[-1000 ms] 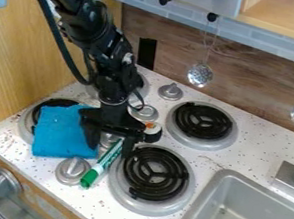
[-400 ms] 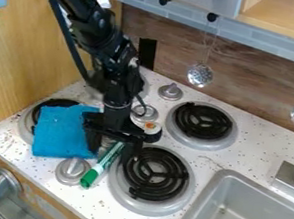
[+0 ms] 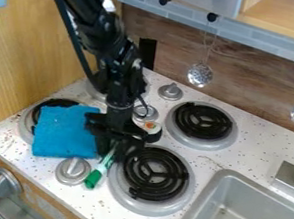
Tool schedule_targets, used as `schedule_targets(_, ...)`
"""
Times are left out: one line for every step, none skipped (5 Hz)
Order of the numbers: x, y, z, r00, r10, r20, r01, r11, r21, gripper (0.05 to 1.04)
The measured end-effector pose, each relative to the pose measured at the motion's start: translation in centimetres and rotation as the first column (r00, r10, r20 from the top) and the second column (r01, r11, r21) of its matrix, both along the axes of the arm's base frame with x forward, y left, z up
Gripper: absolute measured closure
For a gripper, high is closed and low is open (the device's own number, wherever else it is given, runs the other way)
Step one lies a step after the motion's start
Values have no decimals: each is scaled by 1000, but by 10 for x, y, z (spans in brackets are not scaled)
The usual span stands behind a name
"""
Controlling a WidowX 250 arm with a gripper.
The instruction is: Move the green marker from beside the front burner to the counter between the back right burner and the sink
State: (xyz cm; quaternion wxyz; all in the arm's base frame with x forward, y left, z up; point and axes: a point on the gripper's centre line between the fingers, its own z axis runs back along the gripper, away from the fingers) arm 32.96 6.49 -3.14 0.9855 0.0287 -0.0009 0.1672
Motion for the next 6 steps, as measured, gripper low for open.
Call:
schedule_targets(1, 0, 0, 1000, -22, 5, 22, 1000, -3, 730)
schedule_targets(0, -1, -1, 1000, -27, 7, 27, 1000, -5, 731)
schedule_targets(-8, -7, 9, 1000, -15, 10, 15, 999, -33, 731)
schedule_targets(-4, -15, 54, 994, -10, 110, 18, 997, -69, 732)
schedule_targets(-6, -26, 79, 990, -5, 142, 23, 991, -128, 732)
schedule_targets(-4, -35, 81, 990, 24, 136, 3, 982, -190, 732)
